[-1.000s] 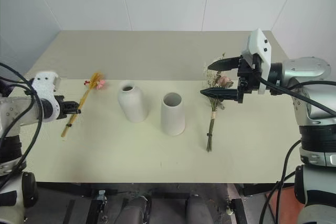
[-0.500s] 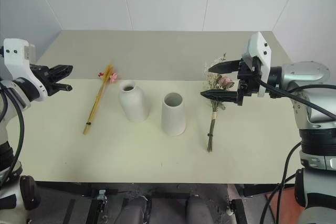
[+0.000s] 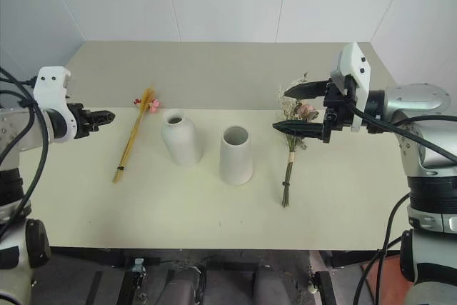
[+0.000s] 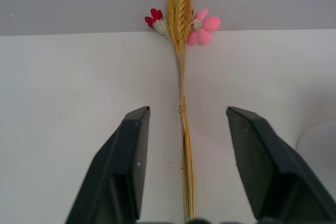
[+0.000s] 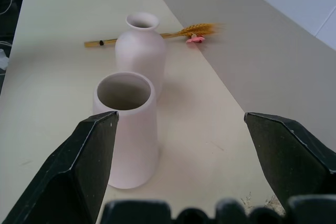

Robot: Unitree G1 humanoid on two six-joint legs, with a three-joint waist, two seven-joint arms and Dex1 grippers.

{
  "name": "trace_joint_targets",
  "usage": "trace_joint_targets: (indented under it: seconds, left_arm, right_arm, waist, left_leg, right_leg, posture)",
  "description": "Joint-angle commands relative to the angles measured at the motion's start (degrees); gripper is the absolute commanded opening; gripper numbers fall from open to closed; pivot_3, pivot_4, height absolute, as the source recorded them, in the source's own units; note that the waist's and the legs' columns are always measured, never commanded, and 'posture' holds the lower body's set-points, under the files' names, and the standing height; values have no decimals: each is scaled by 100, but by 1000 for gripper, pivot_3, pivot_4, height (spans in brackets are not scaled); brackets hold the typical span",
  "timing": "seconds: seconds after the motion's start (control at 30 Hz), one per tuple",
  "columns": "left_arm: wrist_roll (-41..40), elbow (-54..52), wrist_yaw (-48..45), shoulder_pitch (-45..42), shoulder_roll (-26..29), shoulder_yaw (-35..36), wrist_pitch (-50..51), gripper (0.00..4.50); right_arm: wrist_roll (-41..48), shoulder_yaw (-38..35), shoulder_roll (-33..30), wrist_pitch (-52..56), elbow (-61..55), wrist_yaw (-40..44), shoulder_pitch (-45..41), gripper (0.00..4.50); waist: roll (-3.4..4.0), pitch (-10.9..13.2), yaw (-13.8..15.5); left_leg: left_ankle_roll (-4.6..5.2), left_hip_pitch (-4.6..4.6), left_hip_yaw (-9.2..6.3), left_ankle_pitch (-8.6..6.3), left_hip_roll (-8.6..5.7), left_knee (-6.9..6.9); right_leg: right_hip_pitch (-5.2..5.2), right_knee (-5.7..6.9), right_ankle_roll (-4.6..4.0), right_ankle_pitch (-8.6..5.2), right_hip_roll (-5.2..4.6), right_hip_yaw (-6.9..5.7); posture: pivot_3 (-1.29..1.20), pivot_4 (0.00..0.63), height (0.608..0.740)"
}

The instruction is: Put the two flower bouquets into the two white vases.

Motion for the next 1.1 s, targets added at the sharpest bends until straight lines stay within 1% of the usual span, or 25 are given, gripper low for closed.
trace_joint_targets:
  seconds: [0.03,0.1,0.2,0.3,0.47,0.67,0.77,0.9,1.03,1.07,1.1]
  left_arm:
    - [426,1018,108,-543,-1,-332,-114,3811]
    - [513,1636,-112,-841,-22,-580,-222,4399]
    - [671,2373,-429,-1239,-102,-977,-421,4399]
    - [857,2992,-573,-1512,-266,-1160,-765,4399]
    - [1215,4134,-563,-1942,-594,-1318,-1194,4399]
    - [1550,5093,-825,-2086,-858,-1448,-1704,4399]
    - [1651,5424,-786,-2102,-989,-1357,-1982,3778]
    - [1731,5661,-740,-2148,-1041,-1228,-2156,2546]
    - [1834,5649,-839,-2193,-1015,-1213,-2182,1268]
    - [1854,5621,-858,-2214,-994,-1207,-2175,886]
    - [1867,5570,-878,-2234,-965,-1204,-2162,614]
  right_arm:
    - [110,-44,-15,-7,-12,145,-234,4500]
    - [78,15,-12,-48,115,281,-320,4500]
    - [-70,124,16,-184,380,405,-526,4500]
    - [-95,165,65,-259,522,479,-682,4500]
    - [-104,144,116,-319,504,524,-663,4500]
    - [-83,82,108,-357,458,518,-604,4500]
    - [-66,59,103,-354,420,507,-575,4500]
    - [-45,19,92,-338,379,472,-526,4500]
    - [-40,5,82,-342,352,452,-468,4500]
    - [-41,7,88,-340,354,444,-468,4500]
    - [-40,6,91,-338,351,437,-461,4500]
  waist:
    - [0,0,-3]
    - [0,0,-13]
    - [0,0,-17]
    - [0,0,-18]
    - [0,0,-12]
    - [-1,0,-28]
    - [-1,0,-15]
    - [-1,0,-5]
    - [-1,-1,6]
    - [-1,-1,6]
    - [-1,-1,5]
  left_leg:
    - [0,0,0,0,-1,0]
    - [0,0,0,0,-1,0]
    - [0,-1,0,0,-1,0]
    - [0,-2,0,0,-2,-1]
    - [0,-12,0,0,-3,2]
    - [0,-19,0,0,-4,3]
    - [0,-19,0,0,-5,7]
    - [0,-19,0,0,-6,13]
    - [0,-20,0,0,-12,15]
    - [0,-21,0,0,-14,15]
    - [0,-22,0,0,-15,16]
  right_leg:
    - [0,0,0,0,-1,0]
    - [-2,2,0,0,0,0]
    - [-3,4,1,-1,0,0]
    - [-5,4,2,-1,0,0]
    - [-10,5,3,-2,-2,-1]
    - [-17,8,3,-2,-2,-1]
    - [-17,12,3,-2,-3,-2]
    - [-15,18,5,-3,-4,-2]
    - [-13,18,9,-5,-10,-2]
    - [-13,18,10,-6,-12,-2]
    - [-13,18,11,-6,-14,-3]
  posture:
    - [0,150,740]
    - [0,150,740]
    - [0,150,740]
    - [0,150,740]
    - [0,150,740]
    - [0,150,740]
    - [0,150,740]
    - [0,150,740]
    - [0,150,740]
    - [0,150,740]
    - [0,150,740]
